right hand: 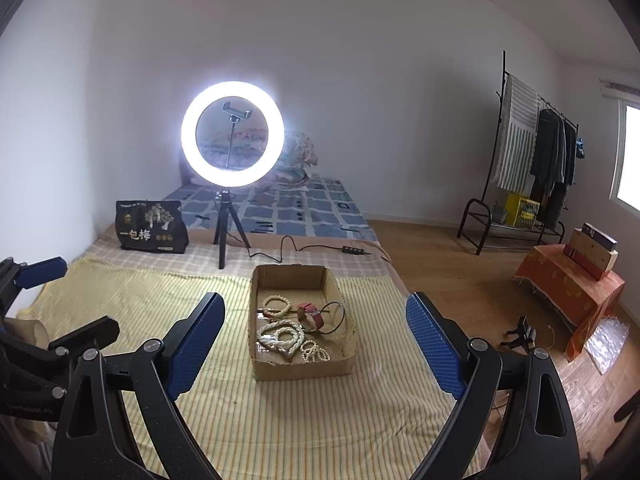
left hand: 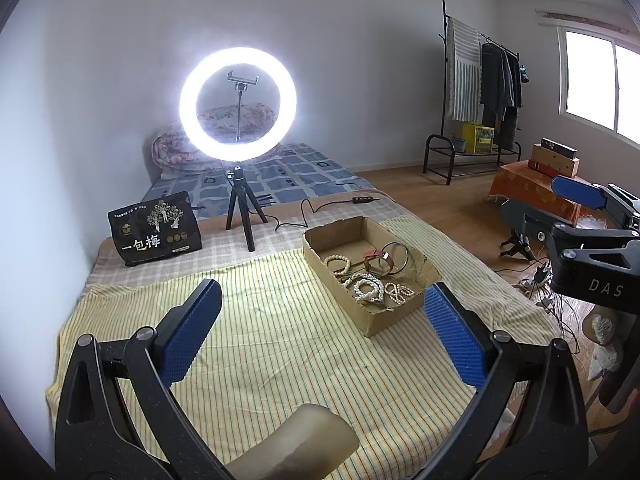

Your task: Organize jewelry

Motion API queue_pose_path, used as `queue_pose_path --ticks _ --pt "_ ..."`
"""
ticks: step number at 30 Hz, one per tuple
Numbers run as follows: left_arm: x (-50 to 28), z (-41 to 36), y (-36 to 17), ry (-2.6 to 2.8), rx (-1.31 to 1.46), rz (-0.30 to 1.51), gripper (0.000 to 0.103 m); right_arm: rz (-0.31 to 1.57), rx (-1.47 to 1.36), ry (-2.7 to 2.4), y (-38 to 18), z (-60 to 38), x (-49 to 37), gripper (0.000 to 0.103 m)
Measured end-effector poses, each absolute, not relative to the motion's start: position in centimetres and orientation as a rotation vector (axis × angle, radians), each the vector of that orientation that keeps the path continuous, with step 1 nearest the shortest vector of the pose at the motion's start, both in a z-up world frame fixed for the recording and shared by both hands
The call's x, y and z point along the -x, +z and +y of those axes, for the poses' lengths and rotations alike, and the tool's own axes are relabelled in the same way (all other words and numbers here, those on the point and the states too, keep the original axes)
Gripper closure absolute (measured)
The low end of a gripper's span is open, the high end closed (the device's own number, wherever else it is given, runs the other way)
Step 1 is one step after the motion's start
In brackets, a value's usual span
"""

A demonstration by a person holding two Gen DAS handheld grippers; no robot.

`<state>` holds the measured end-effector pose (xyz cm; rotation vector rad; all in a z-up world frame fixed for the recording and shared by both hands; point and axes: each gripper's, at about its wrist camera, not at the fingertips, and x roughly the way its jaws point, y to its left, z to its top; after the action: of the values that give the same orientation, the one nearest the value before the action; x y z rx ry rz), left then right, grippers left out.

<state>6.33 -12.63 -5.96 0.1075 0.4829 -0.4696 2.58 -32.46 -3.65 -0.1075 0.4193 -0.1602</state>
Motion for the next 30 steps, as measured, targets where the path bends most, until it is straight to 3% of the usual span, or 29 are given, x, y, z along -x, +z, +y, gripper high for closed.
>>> queue_pose_path --ticks 30 --pt "-6.64 -12.14 -5.89 -0.445 -0.117 0.468 0.000 0.454 0.125 -0.133 -4.36 -32.23 -3.24 0.011"
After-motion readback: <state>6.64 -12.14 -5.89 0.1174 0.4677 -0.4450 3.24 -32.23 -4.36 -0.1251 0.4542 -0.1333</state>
